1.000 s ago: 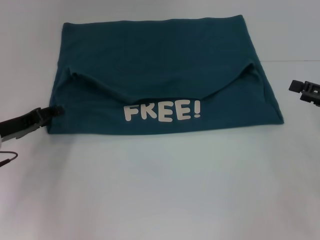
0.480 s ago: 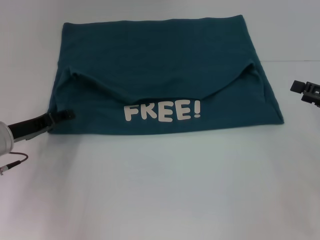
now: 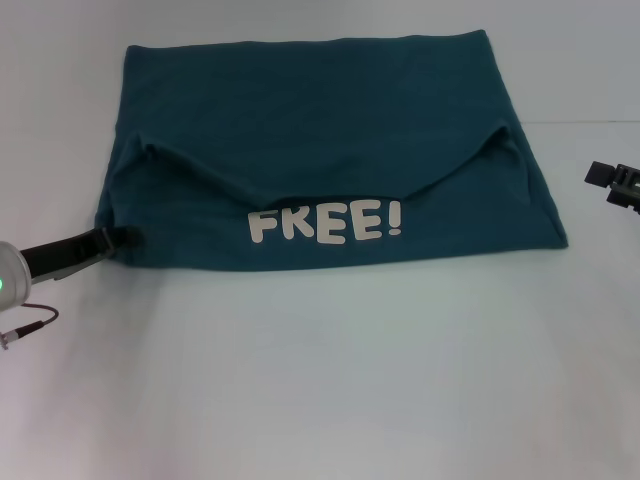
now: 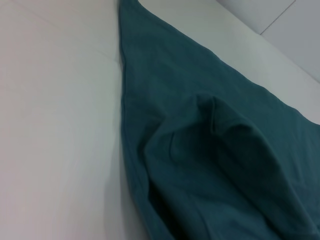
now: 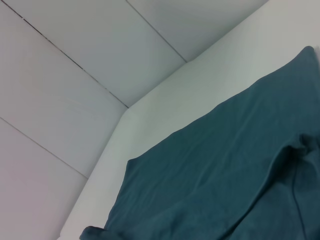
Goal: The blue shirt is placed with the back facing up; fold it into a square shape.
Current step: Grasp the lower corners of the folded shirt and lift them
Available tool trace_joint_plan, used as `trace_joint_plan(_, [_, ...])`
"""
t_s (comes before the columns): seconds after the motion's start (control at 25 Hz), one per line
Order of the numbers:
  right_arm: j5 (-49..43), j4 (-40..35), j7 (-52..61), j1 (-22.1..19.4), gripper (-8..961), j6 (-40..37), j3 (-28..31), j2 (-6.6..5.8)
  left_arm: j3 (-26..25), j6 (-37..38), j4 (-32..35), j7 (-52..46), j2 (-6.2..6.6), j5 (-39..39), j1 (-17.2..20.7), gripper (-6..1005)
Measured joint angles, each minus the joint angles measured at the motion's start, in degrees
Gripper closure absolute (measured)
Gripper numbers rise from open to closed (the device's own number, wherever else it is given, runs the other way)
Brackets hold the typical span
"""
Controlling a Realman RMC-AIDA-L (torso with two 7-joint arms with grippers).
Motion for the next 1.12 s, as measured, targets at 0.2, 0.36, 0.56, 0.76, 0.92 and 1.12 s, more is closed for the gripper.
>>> trace_joint_plan(0.2, [-0.13,0.00,0.11,0.02,117,0.13,0.00,-0.09,-0.01,-0.03,0.04,0.14,0.00,0.03,0.01,690])
trace_joint_plan(0.36, [-0.22,0.00,0.21,0.04,118,0.21,0.00,-0.15,-0.09,0.38,0.38,0.26,0.00,0.05,-0.02,855])
trace_joint_plan(0.56, [-0.28,0.00,0.35,0.04,118,0.22,0.00,-0.29,-0.24,2.16,1.68,0.05,0.00,-0.28,0.02,957])
trace_joint_plan(0.76, [-0.31,0.00,0.45,0.04,118,0.20,0.00,-0.36,-0.52,4.25,2.82,-0.61,0.36,-0.57,-0.06,957])
trace_joint_plan(0.92, [-0.31,0.00,0.46,0.04,118,0.13,0.00,-0.44,-0.60,5.22,3.57,-1.11,0.42,-0.60,-0.08,957])
trace_joint_plan(1.12, [-0.35,0.09,0.46,0.03,117,0.13,0.00,-0.45,-0.65,5.55,3.77,-1.41,0.43,-0.64,-0.08,957])
